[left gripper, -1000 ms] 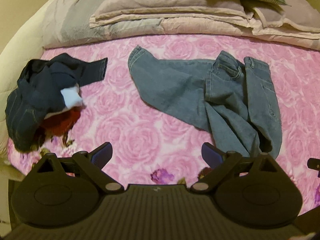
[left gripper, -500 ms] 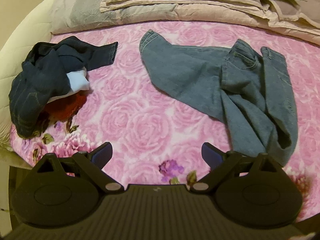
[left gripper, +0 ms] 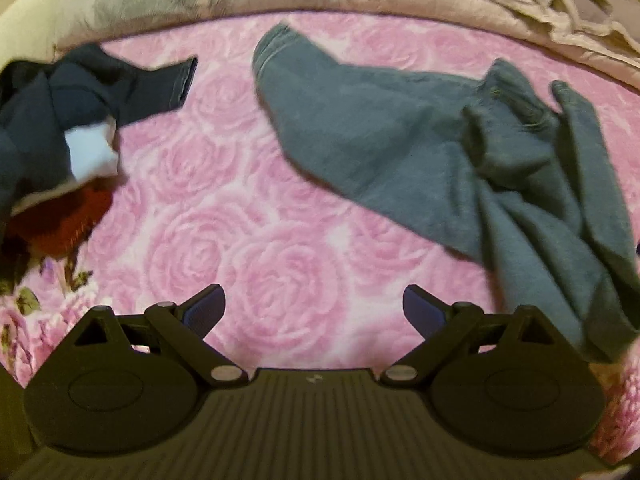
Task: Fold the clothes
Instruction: 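Move both tools over the jeans toward the waistband, then grasp the jeans waistband with the right tool, pull it flat, release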
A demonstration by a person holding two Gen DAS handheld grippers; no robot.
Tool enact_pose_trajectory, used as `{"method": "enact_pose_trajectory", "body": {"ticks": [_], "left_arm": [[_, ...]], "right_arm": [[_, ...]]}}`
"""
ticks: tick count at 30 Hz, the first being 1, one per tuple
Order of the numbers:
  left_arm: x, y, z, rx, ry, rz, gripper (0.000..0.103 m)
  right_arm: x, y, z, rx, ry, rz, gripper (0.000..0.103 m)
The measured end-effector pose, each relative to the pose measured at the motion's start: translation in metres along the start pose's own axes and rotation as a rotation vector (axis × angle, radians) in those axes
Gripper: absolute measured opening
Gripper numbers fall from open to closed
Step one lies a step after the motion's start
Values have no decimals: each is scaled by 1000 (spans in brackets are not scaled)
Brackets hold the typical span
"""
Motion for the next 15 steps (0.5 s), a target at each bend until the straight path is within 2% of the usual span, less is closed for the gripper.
{"method": "enact_pose_trajectory", "body": {"ticks": [6,11,15], "left_arm": [[32,-22,1,22,45,12,94],[43,-27,3,25,62,12,94],[48,-30,5,33,73,18,94]], "right_arm": [[52,-22,66,-104,108,12,73],[81,-49,110,-137,181,-56,73],[86,-71,129,-109,219,-125,70]]}}
Point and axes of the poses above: each gripper's, at about its wrist camera, not at the fingertips, and y roughly against the way its jaws point, x to its left, z to its top, the point moved 9 cm from there along -y, roughly the way its jaws point, and after that the axes turned 8 degrees about x, right-handed, at the moved point
